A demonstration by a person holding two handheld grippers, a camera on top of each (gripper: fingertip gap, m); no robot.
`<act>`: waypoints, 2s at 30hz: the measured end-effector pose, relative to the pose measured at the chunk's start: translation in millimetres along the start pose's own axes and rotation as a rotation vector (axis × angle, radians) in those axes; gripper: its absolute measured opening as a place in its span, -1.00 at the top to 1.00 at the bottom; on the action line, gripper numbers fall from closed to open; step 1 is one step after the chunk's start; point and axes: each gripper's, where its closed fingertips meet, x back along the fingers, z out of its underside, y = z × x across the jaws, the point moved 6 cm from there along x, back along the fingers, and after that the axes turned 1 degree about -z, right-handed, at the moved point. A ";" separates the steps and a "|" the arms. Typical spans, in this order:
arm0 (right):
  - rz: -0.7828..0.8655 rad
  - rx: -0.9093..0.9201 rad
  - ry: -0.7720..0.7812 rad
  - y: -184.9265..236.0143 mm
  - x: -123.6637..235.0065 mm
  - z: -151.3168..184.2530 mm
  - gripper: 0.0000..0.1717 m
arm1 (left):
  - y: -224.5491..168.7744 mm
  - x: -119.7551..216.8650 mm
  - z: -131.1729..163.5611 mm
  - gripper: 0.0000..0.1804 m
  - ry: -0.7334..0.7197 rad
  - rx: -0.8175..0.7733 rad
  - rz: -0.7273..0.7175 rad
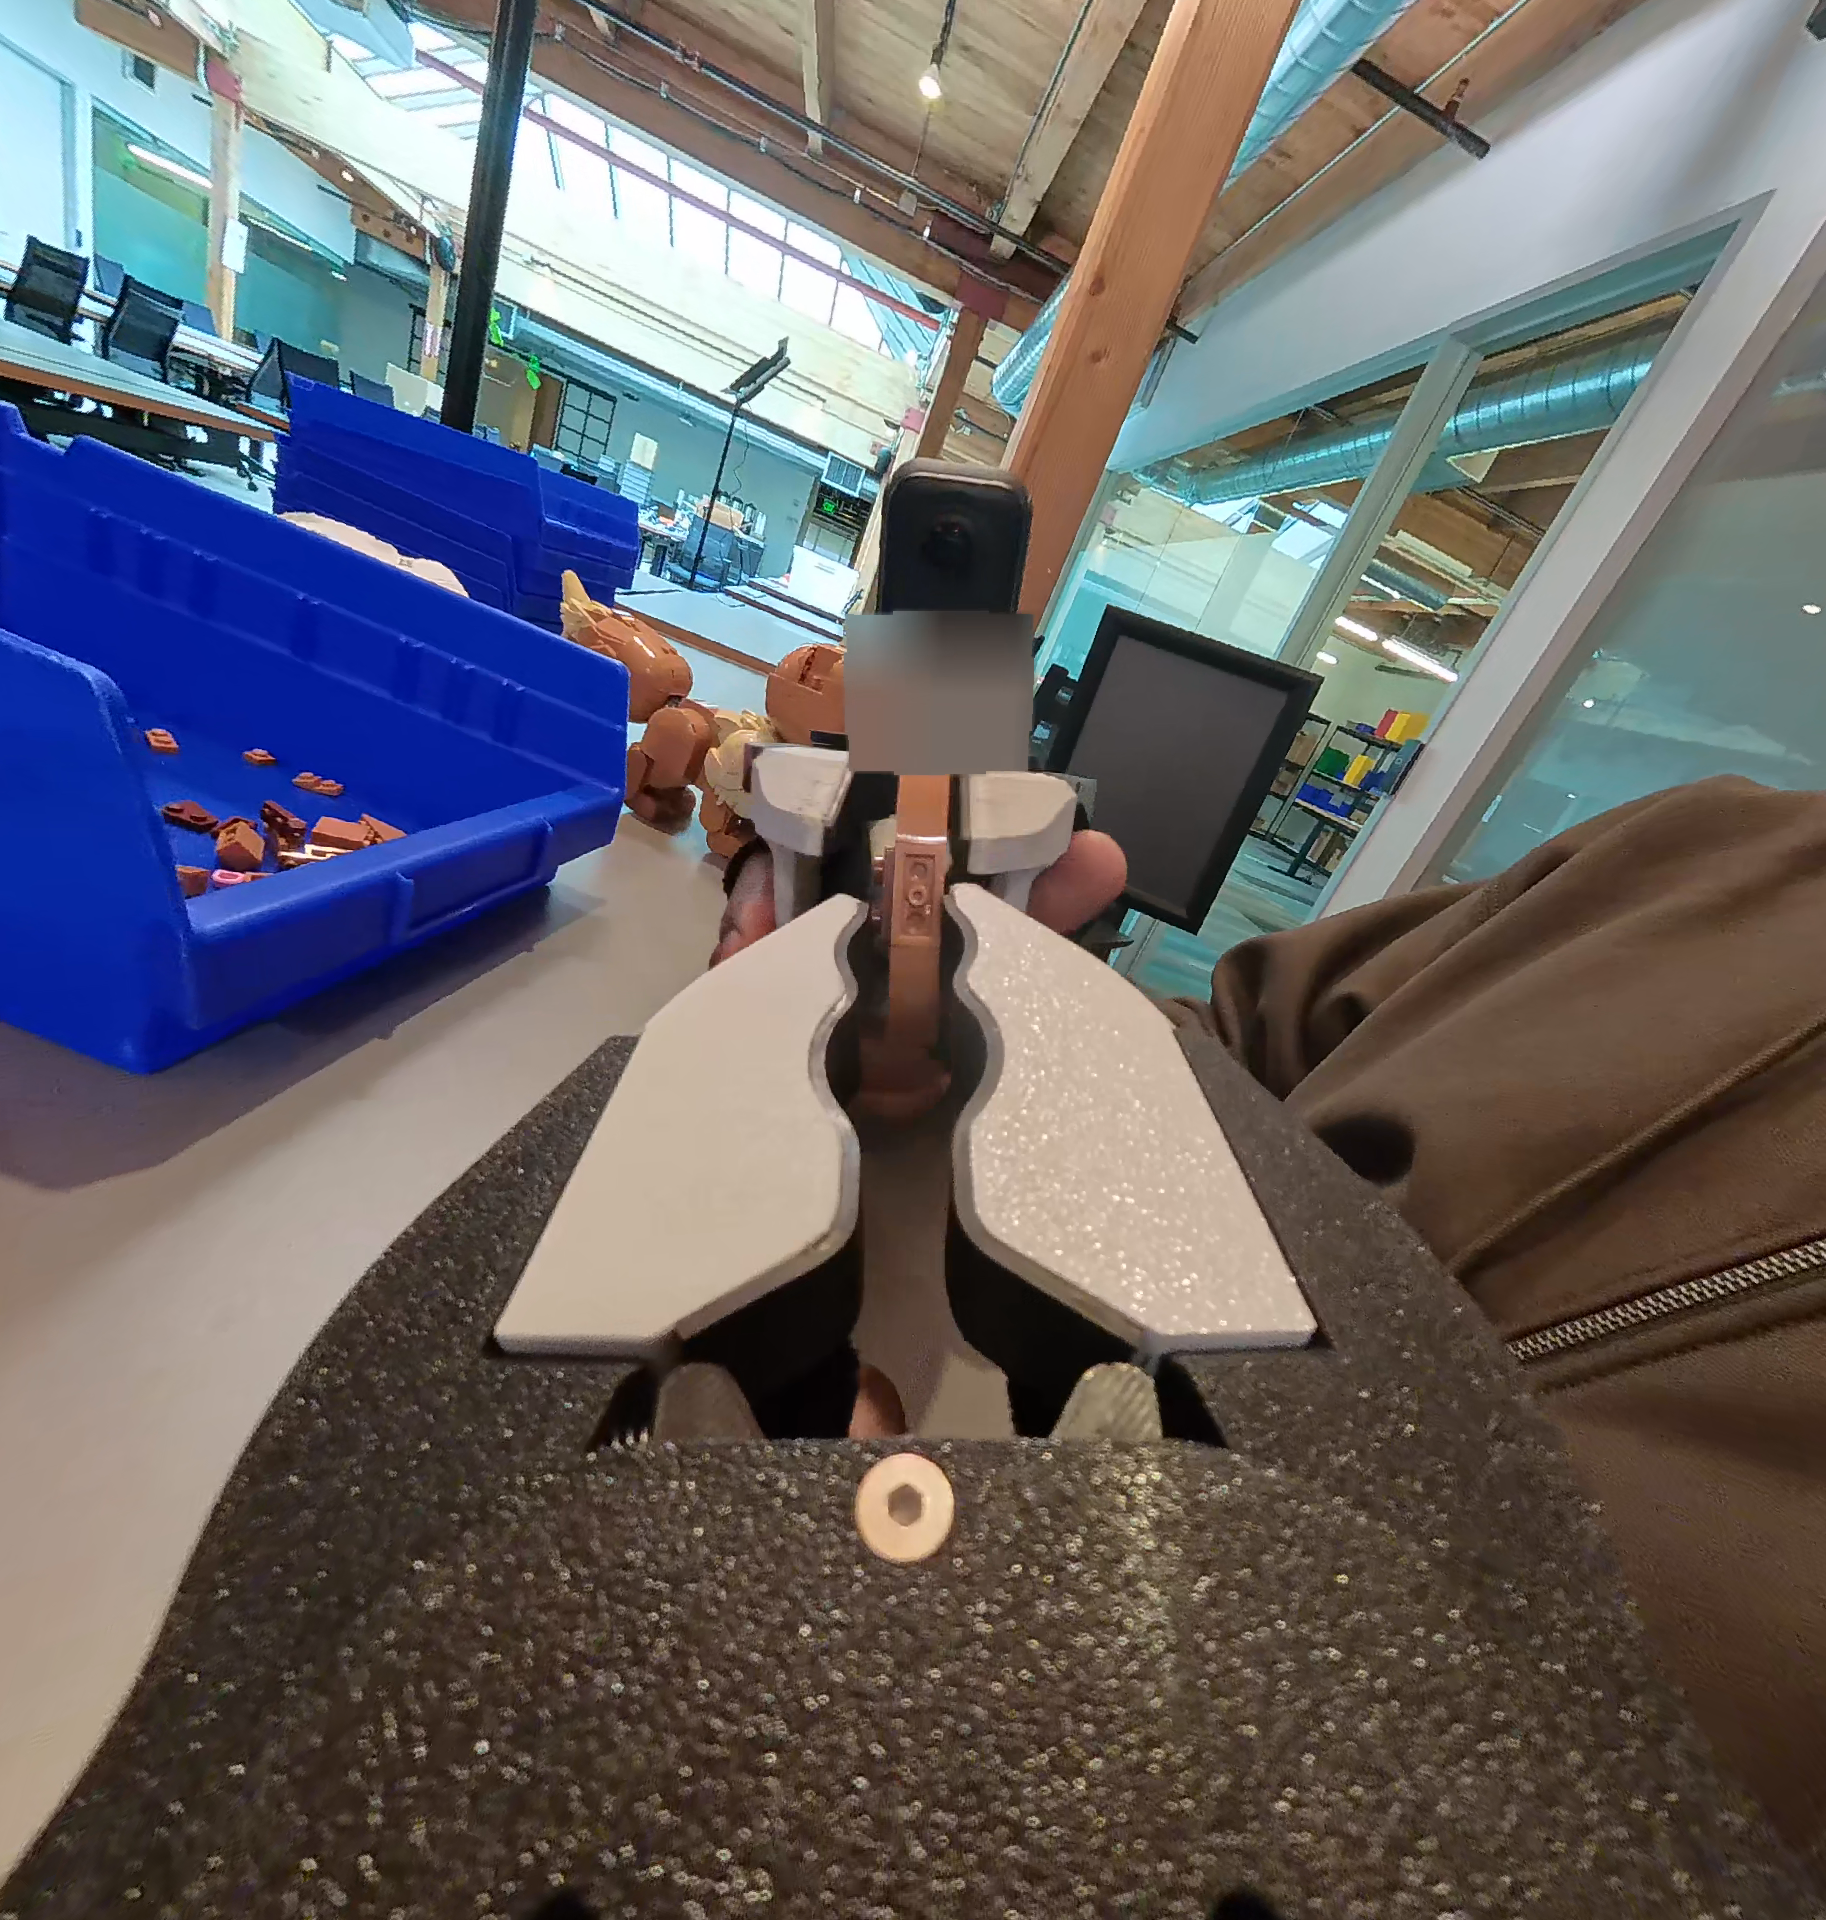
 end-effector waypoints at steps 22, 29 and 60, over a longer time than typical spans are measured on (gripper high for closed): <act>-0.037 -0.119 -0.181 -8.5 9.6 -8.6 0.91 | 0.4 -14.0 7.7 0.77 0.053 -0.119 -0.110; -0.035 -0.078 -0.161 -5.6 8.3 -7.0 0.91 | -1.5 -9.2 -0.7 0.91 -0.016 -0.188 -0.134; 0.011 0.069 -0.088 -1.0 15.7 -5.1 0.90 | -2.4 -8.5 -3.2 0.87 -0.008 -0.275 -0.196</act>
